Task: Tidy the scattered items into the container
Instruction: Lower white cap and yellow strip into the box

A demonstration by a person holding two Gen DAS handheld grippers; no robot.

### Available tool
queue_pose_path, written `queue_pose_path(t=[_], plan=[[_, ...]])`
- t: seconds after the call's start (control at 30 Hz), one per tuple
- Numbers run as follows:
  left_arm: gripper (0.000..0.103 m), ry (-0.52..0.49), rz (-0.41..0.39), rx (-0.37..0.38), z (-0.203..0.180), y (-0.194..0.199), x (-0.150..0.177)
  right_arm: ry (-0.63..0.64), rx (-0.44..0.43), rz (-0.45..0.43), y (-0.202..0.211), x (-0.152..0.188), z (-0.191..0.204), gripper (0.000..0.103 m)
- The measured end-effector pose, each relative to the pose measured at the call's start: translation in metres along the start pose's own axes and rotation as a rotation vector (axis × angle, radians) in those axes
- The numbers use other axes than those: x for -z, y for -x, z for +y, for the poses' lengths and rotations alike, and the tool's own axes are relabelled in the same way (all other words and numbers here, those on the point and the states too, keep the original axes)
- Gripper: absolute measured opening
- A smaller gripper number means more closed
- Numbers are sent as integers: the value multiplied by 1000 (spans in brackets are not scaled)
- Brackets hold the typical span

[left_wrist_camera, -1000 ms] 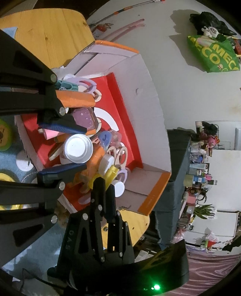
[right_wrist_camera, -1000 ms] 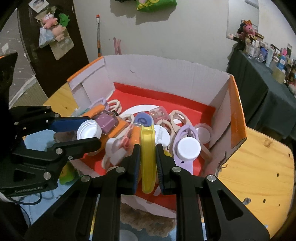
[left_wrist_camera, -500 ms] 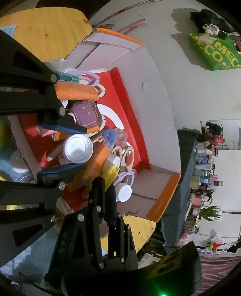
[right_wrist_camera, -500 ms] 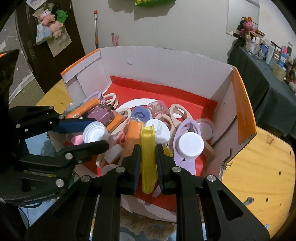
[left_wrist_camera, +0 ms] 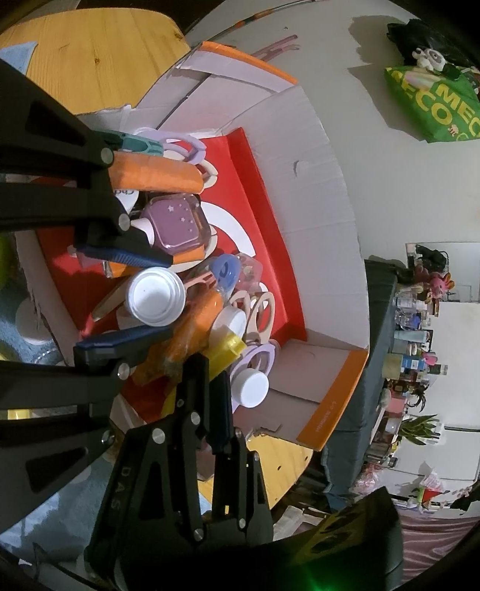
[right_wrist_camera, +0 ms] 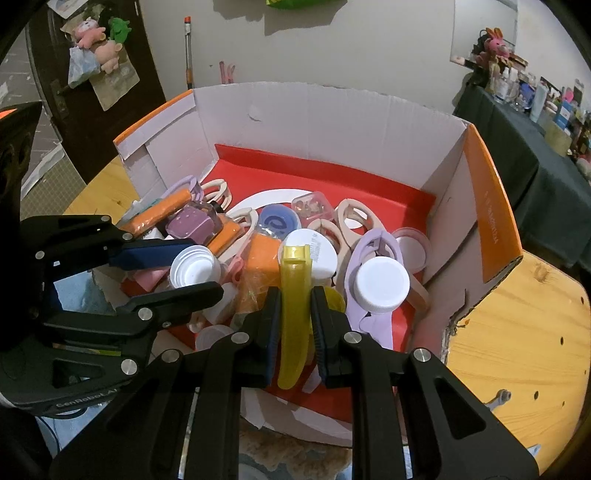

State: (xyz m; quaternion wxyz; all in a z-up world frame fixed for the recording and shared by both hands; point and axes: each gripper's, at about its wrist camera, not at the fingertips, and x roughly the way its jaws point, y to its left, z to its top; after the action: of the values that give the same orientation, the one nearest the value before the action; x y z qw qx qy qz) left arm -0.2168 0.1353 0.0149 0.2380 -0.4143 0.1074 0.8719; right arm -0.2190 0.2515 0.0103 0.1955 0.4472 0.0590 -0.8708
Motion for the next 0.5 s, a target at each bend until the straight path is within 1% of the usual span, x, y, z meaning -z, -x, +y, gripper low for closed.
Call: queue_pose_path(t=[0.5], plan=[[35,-2,3,6,-1,-1,1,-5,-6,13,-3,2,-2,16]])
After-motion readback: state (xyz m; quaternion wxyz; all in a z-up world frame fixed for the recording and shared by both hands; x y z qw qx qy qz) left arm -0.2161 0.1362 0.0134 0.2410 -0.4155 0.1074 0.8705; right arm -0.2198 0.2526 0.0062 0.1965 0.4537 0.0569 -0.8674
